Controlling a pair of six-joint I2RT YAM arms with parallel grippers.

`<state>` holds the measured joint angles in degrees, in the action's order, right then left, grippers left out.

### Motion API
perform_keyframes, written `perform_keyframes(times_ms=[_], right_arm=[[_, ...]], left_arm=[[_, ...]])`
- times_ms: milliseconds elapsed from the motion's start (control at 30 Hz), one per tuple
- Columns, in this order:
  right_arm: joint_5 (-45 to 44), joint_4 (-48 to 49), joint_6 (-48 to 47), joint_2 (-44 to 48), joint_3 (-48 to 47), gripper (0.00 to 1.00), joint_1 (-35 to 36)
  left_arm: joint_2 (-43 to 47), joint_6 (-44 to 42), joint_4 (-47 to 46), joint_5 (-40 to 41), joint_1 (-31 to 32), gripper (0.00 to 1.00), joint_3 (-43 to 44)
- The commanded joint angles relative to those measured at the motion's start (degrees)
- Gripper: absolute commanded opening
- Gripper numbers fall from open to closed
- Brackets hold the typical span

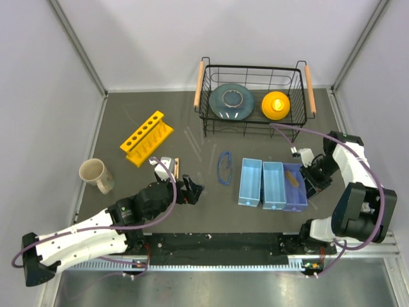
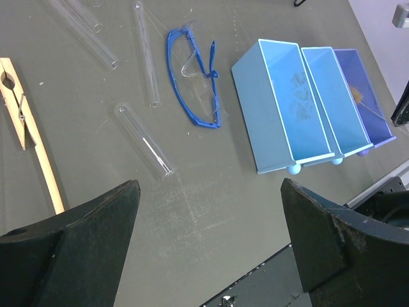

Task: Organize the chemistry lab equipment

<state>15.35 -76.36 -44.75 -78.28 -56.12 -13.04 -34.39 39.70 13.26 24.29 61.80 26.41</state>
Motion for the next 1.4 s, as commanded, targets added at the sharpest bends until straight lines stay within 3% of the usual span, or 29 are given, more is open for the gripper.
perform_keyframes(times_ms=[0,400,600,767,967,1133,1200,1367], right_arm=[[2.8,-16.3,0.5,-0.6,-1.4,0.17,-0.7],[6.7,-16.3,-1.5,2.1,-8.2,0.35,-0.6],[16.8,-16.2,-4.6,3.4,-10.5,0.37,-0.6],[31.6,-14.8,-8.9,9.5,-13.1,0.38,-0.6],[41.7,0.2,-2.8,18.6,-10.9,0.38,-0.6],[46.9,9.4,1.2,24.5,-6.3,0.53,-0.6],[48.5,11.3,1.8,25.8,-5.0,0.65,-0.6],[53.5,14.0,1.7,27.5,-0.1,0.71,-0.6]], left_arm=[[1.0,0.6,-2.1,0.4,-0.2,0.97,-0.9],[1.2,0.4,-2.2,0.4,-0.2,0.98,-0.3],[0.5,0.3,-3.0,0.0,-0.1,0.99,0.7],[0.6,2.4,-2.9,0.6,-0.4,0.99,1.6],[-0.8,3.0,-3.0,-1.9,-1.8,0.99,3.0],[-6.1,4.7,-1.8,-12.0,-7.3,0.99,4.2],[-9.4,5.6,-1.8,-15.4,-9.8,0.99,4.5],[-16.9,5.8,2.2,-18.1,-11.1,0.99,8.9]])
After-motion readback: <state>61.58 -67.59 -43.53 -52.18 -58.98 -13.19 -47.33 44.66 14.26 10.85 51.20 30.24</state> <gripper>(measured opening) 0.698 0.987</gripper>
